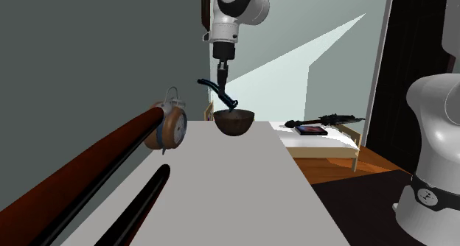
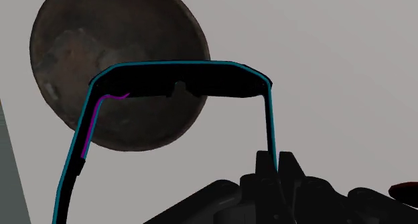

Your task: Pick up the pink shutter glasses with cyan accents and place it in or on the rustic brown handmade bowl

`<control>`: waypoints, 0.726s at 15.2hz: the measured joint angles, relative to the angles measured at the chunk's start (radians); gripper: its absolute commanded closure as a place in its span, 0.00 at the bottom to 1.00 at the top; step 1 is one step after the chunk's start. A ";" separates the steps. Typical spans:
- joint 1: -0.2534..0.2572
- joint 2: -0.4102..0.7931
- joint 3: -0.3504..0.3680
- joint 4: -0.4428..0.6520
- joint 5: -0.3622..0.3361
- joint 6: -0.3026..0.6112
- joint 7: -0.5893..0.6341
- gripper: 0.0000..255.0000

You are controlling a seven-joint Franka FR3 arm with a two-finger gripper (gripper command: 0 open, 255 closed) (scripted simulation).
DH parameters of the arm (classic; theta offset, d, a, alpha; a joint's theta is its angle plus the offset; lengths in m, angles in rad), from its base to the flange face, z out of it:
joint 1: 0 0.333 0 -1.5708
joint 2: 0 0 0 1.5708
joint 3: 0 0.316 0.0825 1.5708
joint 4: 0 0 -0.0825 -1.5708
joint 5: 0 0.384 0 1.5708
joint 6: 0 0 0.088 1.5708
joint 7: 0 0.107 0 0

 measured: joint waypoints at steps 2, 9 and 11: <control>-0.026 -0.002 -0.019 -0.006 0.004 0.000 -0.045 1.00; -0.079 -0.010 -0.058 -0.049 0.010 0.026 -0.145 1.00; -0.080 -0.001 -0.057 -0.068 0.018 0.052 -0.152 1.00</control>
